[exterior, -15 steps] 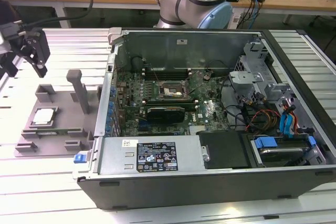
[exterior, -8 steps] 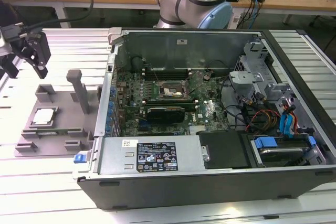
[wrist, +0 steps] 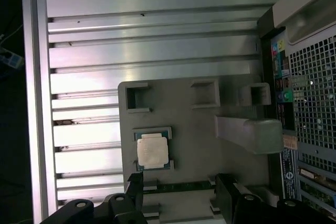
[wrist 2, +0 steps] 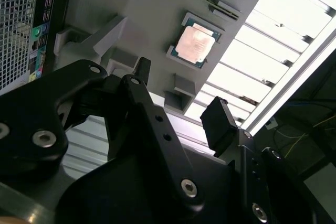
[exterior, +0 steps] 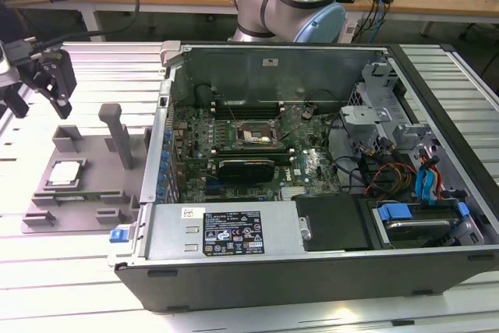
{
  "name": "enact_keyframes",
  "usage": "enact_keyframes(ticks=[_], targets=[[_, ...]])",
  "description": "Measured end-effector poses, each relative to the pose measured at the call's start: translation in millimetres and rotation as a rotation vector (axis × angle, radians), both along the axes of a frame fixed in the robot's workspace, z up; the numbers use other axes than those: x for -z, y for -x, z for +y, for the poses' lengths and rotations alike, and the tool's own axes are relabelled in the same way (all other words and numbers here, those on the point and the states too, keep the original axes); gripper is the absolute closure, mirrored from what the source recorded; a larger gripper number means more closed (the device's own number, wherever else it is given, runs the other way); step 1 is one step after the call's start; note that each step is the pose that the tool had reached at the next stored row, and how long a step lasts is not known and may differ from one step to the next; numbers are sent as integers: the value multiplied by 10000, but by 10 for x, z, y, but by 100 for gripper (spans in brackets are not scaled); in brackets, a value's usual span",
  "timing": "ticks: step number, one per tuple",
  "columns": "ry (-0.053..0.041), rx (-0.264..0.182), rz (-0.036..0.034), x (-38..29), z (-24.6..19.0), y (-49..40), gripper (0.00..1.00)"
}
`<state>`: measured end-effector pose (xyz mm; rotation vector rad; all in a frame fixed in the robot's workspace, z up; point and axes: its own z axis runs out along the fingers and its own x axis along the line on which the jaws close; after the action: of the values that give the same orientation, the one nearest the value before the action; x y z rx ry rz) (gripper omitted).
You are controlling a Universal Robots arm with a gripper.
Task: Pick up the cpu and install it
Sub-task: 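Pick up the cpu and move it towards the insertion slot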
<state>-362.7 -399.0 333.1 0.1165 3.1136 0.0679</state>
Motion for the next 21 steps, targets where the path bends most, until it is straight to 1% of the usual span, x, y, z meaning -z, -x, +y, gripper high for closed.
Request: enact_keyframes(ticks=[18,21], targets=[[0,1,1,104,0,0,34],[0,0,0,134,0,0,34]])
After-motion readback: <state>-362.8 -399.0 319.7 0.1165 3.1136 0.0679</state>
